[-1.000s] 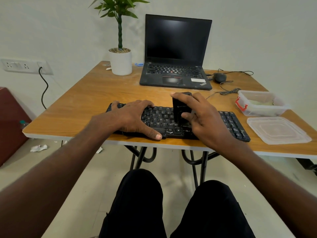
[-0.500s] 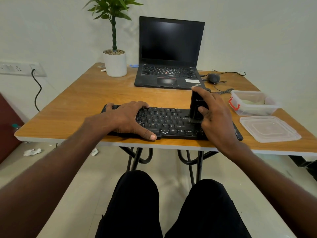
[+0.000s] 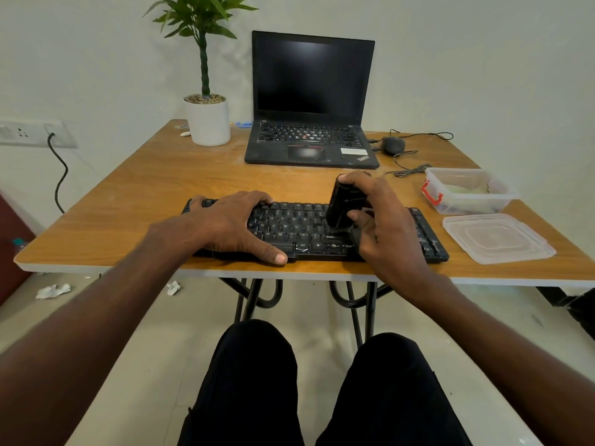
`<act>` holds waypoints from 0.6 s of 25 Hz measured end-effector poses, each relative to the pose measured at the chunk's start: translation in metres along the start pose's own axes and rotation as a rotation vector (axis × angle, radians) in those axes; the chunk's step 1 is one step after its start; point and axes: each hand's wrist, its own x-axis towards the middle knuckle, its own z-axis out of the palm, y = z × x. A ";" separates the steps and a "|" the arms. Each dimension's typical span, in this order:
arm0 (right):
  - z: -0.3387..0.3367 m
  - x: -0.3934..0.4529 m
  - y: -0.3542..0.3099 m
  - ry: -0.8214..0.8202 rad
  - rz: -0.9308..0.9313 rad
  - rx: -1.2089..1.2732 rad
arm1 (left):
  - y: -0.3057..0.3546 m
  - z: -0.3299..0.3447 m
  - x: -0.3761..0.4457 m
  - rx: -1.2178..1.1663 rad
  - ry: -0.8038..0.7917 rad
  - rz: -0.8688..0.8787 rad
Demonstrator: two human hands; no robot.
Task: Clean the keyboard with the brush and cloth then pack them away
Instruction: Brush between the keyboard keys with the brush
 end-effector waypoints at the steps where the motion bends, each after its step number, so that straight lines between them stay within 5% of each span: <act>1: 0.000 -0.001 -0.001 -0.066 -0.042 -0.037 | 0.001 0.000 -0.001 -0.001 0.001 -0.004; 4: -0.006 0.003 0.007 -0.143 -0.030 -0.159 | 0.003 -0.001 -0.003 -0.013 0.000 -0.014; 12: -0.023 -0.018 0.017 0.265 0.166 0.020 | 0.002 -0.001 -0.003 0.025 -0.025 0.021; 15: -0.023 -0.020 0.020 0.356 0.198 0.132 | 0.007 0.005 0.001 -0.034 0.173 0.094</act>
